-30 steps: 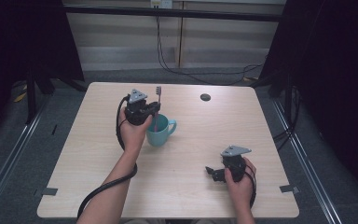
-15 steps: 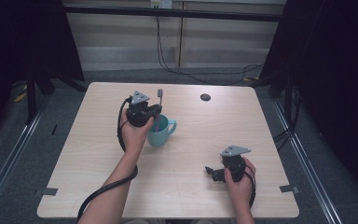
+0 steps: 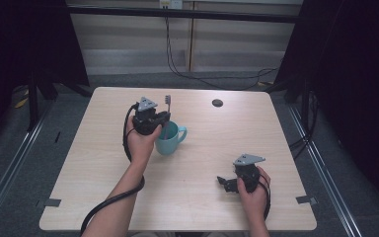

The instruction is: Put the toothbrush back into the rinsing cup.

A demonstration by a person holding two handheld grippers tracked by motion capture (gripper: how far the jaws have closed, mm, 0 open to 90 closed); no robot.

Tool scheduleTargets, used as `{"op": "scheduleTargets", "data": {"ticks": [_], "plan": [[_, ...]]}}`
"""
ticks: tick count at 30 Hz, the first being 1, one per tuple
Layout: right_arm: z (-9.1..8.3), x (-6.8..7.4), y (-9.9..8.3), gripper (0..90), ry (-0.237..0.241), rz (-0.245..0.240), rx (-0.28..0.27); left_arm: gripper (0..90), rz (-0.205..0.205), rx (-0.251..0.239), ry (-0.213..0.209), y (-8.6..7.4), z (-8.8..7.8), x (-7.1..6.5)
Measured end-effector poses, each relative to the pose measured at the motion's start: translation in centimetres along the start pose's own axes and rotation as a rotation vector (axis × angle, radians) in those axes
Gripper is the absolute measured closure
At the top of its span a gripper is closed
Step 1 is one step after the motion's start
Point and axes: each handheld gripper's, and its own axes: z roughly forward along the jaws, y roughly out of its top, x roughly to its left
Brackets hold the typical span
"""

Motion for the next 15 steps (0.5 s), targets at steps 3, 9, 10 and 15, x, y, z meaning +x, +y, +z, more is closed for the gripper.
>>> {"op": "scheduleTargets", "data": {"ticks": [3, 9, 10, 15], "plan": [[0.03, -0.01, 0.02, 11.2, 0.000, -0.004, -0.002, 80.2, 0.004, 0.009, 0.004, -0.10, -0.03, -0.03], [0.06, -0.01, 0.03, 11.2, 0.002, -0.009, -0.004, 80.1, 0.015, 0.028, 0.002, -0.38, 0.12, -0.31], [0.07, -0.01, 0.03, 11.2, 0.002, -0.009, -0.004, 80.1, 0.010, 0.026, -0.001, -0.46, 0.16, -0.34], [0.07, 0.00, 0.04, 11.2, 0.002, -0.009, -0.004, 80.1, 0.010, 0.038, -0.002, -0.98, 0.12, -0.57]]}}
